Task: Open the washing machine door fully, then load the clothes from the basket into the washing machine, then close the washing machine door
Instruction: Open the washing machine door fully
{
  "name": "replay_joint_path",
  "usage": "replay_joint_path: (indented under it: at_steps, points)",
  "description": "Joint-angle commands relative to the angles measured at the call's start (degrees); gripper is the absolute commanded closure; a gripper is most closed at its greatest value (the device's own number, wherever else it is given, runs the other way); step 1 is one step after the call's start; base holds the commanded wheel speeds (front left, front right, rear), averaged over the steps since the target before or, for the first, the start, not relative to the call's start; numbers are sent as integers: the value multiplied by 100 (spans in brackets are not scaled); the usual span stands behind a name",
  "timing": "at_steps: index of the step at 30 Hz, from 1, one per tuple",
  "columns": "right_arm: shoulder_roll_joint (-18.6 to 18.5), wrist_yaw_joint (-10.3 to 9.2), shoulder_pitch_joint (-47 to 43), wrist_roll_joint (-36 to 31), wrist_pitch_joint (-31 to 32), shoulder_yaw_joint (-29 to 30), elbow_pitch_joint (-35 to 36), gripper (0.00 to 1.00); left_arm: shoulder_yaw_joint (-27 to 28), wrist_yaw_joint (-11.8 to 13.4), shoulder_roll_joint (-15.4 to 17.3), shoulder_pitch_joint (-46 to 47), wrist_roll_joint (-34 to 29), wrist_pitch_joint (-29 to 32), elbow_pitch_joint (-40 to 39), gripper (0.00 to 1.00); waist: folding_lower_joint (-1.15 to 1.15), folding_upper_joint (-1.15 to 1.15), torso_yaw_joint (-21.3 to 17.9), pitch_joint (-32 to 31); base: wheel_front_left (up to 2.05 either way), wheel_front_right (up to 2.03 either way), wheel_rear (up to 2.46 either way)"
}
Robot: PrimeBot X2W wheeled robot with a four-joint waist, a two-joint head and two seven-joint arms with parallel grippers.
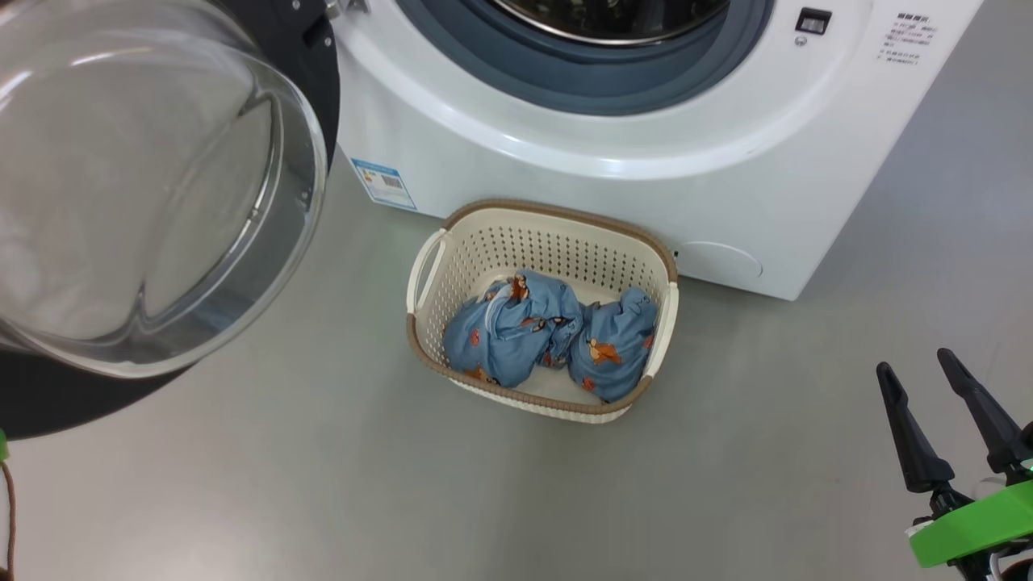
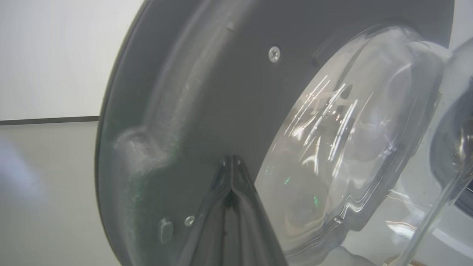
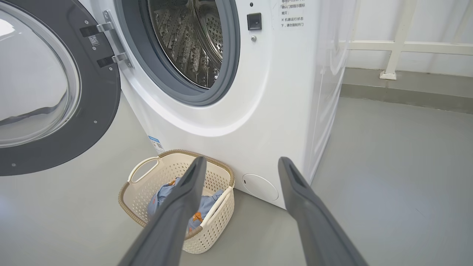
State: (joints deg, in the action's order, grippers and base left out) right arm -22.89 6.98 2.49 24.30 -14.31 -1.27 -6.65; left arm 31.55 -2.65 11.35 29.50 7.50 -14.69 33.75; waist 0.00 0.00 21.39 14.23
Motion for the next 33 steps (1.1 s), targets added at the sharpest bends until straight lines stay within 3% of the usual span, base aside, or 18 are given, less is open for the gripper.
replay_joint_path:
  at_steps: [1,5,8,9,10,22,33]
  points:
    - [-51,51,0,24,-69,-146,90,0,180,-73,300,-126,-75,-31,-219,100,0,0,-18,-183,0,0,0]
    - [-12,51,-11,24,-69,-173,73,0,166,-179,174,-329,-125,-31,-375,96,0,0,-31,-321,0,0,0]
    - [23,51,-20,24,-69,-193,61,0,105,-262,18,-576,-201,-31,-554,43,0,0,-49,-439,0,0,0]
    - [30,51,-24,30,-69,-210,61,0,91,-292,-36,-657,-205,-31,-623,10,0,0,-58,-477,0,0,0]
    - [34,51,-29,36,-69,-224,59,0,77,-326,-96,-735,-187,-31,-693,1,0,0,-65,-515,0,0,0]
    - [96,51,-74,58,-69,-275,52,0,-543,-480,-654,-1735,37,-31,-1817,0,0,0,-358,-785,0,0,0]
    - [183,51,-155,50,-69,-189,73,0,-1536,-482,-745,-2306,484,-31,-2331,0,0,0,-1020,-844,0,0,0]
